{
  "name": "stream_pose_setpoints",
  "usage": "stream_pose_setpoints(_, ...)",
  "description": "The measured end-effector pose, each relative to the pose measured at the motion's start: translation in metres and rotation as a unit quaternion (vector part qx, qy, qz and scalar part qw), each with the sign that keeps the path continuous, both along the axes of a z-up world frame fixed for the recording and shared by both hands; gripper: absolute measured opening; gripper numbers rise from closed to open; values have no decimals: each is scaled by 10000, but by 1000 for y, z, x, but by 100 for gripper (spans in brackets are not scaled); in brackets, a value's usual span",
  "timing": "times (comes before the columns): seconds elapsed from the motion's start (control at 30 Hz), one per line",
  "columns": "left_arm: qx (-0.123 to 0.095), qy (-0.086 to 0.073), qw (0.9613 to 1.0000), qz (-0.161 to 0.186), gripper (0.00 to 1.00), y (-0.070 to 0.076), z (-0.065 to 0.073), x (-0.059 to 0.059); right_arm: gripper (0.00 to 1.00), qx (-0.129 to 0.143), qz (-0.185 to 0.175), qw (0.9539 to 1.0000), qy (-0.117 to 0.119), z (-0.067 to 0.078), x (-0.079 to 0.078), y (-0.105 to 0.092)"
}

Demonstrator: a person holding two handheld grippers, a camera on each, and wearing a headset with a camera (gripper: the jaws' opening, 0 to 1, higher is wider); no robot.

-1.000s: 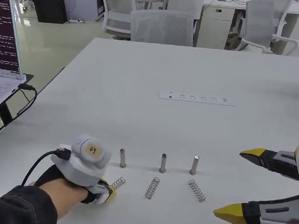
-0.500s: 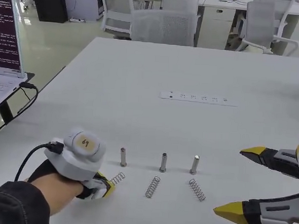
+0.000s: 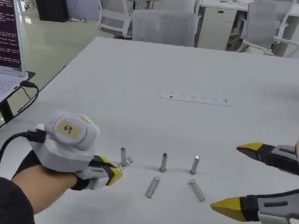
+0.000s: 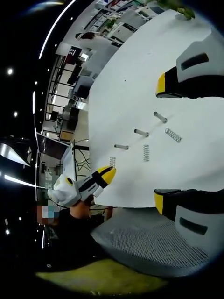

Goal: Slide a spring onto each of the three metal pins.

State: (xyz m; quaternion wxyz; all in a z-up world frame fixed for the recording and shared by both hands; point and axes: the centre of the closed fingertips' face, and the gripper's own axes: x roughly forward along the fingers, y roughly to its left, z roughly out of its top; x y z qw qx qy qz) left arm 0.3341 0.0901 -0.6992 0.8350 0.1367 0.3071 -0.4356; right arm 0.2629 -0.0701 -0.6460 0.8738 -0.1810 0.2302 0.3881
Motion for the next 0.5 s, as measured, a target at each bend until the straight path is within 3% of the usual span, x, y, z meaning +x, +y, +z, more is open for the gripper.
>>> stream_pose_setpoints(0.2, -243, -220, 9994, -94, 1, -10, 22, -8, 78, 204, 74, 9997, -79, 13, 3, 8)
stream_pose_setpoints(0.5, -452, -365, 9981, -213, 1, -23, 35, -17, 75, 371, 185, 9990, -180, 25, 7, 19)
